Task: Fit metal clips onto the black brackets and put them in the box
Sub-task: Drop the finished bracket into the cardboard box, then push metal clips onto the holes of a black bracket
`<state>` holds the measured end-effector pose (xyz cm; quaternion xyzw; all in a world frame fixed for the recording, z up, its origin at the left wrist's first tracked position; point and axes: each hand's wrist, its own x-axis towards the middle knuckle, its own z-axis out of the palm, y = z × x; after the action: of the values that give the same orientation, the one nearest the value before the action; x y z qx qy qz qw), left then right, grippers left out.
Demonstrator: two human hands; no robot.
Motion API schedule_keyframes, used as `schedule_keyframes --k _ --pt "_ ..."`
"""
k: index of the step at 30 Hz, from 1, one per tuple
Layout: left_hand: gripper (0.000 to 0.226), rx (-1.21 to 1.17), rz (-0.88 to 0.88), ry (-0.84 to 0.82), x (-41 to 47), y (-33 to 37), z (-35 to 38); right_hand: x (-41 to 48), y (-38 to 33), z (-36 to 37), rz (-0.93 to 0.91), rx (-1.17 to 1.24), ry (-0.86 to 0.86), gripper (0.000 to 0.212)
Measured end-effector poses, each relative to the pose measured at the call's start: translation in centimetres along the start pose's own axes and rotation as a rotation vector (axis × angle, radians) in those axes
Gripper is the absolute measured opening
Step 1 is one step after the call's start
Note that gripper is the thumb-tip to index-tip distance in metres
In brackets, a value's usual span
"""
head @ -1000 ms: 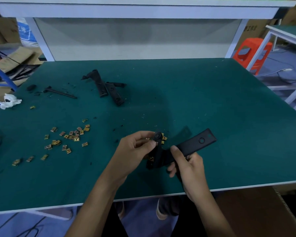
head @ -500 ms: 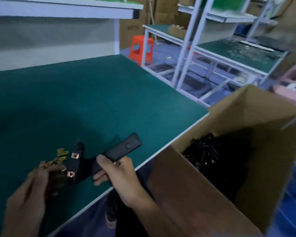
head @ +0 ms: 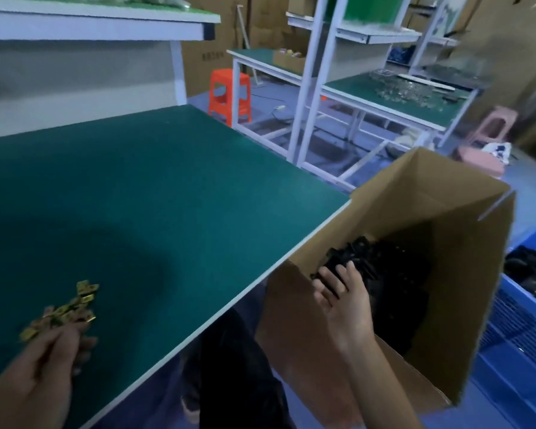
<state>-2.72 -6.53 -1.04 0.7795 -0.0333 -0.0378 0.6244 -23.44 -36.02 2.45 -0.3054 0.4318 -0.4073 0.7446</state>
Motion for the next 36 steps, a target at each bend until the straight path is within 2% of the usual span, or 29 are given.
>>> schedule_keyframes --k 2,5,9,12,14,16,19,21,23,26,27,30,32,34,36 --pt "0.029 0.113 0.056 -0.096 0.6 1.1 -1.5 -1.2 1.6 2.5 -0.054 -0.111 -0.095 0.031" --pt "0.023 0.123 0.107 -0.056 0.7 2.4 -2.8 -3.8 5.6 7.8 -0.162 -0.356 -0.352 0.017" --pt "0.013 0.240 0.112 0.031 4.9 3.7 -5.4 -8.1 10.3 13.8 -0.288 -0.672 -0.746 0.015" --pt "0.012 0.328 0.175 0.155 9.1 4.0 -7.5 -10.2 13.0 15.8 -0.413 -0.851 -0.901 0.014" --pt "0.014 0.408 0.177 0.219 12.5 4.1 -8.7 -10.8 13.9 16.0 -0.566 -0.921 -0.893 0.018" --pt "0.024 0.480 0.101 0.288 16.1 4.0 -9.7 -10.8 14.0 15.8 -0.659 -0.934 -0.813 0.020" --pt "0.044 0.578 -0.123 0.374 21.0 3.6 -10.7 -10.1 14.1 15.6 -0.696 -0.901 -0.733 0.012" --pt "0.054 0.611 -0.217 0.354 23.5 3.2 -10.7 -10.0 14.3 15.7 -0.702 -0.894 -0.743 0.013" --pt "0.054 0.503 -0.270 0.327 25.2 3.1 -10.7 -10.1 14.4 15.8 -0.706 -0.888 -0.757 0.014" --pt "0.022 0.150 -0.332 0.291 26.7 3.3 -10.7 -9.9 14.5 15.8 -0.692 -0.890 -0.760 0.015" --pt "0.019 0.080 -0.318 0.260 26.4 3.8 -10.6 -9.8 14.4 15.8 -0.688 -0.901 -0.767 0.018" --pt "0.006 0.148 -0.107 0.153 23.3 5.2 -9.7 -9.4 14.1 15.7 -0.599 -0.906 -0.795 0.014" --pt "0.010 0.275 0.120 0.091 19.2 6.5 -8.9 -9.4 13.7 15.9 -0.455 -0.868 -0.797 0.010" --pt "0.017 0.296 0.412 0.037 14.3 7.7 -7.6 -9.5 13.2 16.3 -0.272 -0.800 -0.815 0.023" --pt "0.029 0.293 0.591 -0.037 9.5 8.4 -5.6 -9.7 12.4 16.7 -0.094 -0.747 -0.859 0.044"
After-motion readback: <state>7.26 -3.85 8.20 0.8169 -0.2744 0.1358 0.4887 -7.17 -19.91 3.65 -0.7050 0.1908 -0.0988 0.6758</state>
